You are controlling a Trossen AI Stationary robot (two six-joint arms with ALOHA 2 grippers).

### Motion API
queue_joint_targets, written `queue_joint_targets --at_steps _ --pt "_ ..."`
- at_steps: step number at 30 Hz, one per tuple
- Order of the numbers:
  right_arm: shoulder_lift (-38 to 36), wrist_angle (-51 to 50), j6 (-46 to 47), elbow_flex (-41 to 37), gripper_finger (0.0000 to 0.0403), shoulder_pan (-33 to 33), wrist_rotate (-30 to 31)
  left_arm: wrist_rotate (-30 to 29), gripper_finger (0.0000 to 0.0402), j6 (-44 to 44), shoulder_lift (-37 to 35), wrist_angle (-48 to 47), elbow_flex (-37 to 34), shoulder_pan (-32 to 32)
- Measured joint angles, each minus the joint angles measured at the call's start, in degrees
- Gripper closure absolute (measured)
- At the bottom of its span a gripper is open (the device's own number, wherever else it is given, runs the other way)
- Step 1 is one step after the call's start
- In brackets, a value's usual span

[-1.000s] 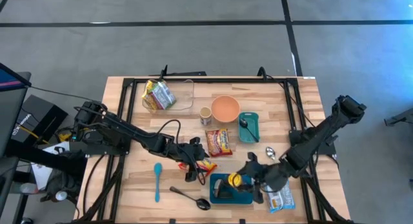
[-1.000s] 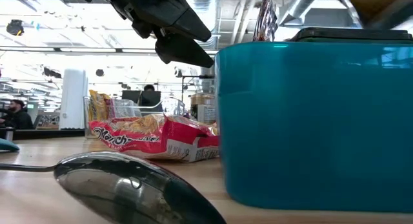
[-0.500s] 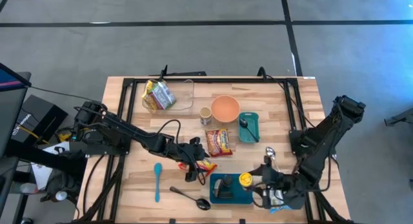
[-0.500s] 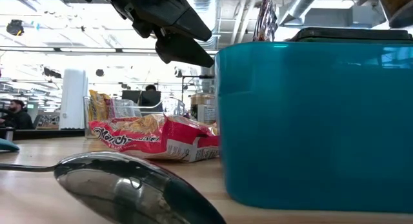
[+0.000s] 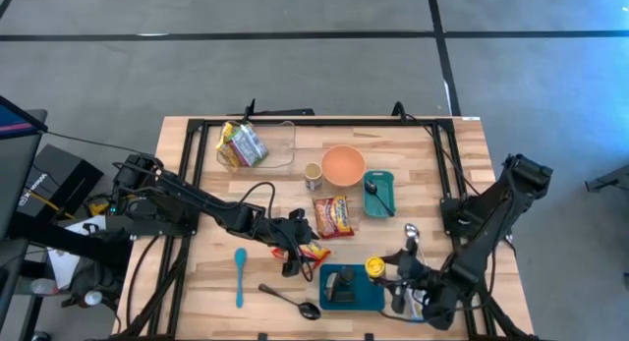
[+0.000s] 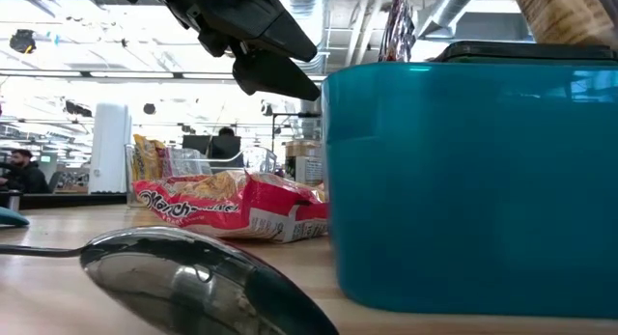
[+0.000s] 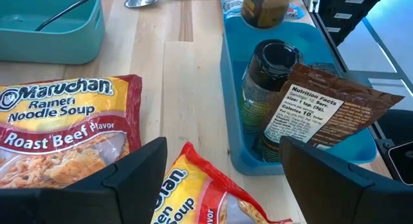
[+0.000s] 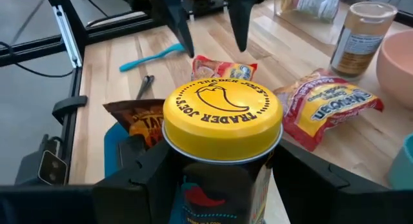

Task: Pick & Place Food Item
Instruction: Put the yellow seasoning bottle into the blue bin

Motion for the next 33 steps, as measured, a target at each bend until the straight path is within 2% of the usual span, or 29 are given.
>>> queue_joint_targets --at_steps 7,13,22,33 --pt "1.79 3.47 -0.02 -0.02 0.0190 -0.19 0.72 -1.56 0.0108 -0.01 0.00 0.00 0.00 0.00" --pt "2.31 4.73 0.35 0.00 0.0190 0.28 3.61 -1.81 0.0108 -0.02 0.00 -0.02 0.00 0.00" --pt "10.26 9.85 1.47 0.00 0.0190 0.57 6.38 -1.79 0.0108 -0.02 0.00 0.00 0.00 0.00" --pt "15.05 14.45 1.48 0.02 0.0189 0.60 7.47 -1.75 0.0108 -0.02 0.01 -0.01 0.00 0.00"
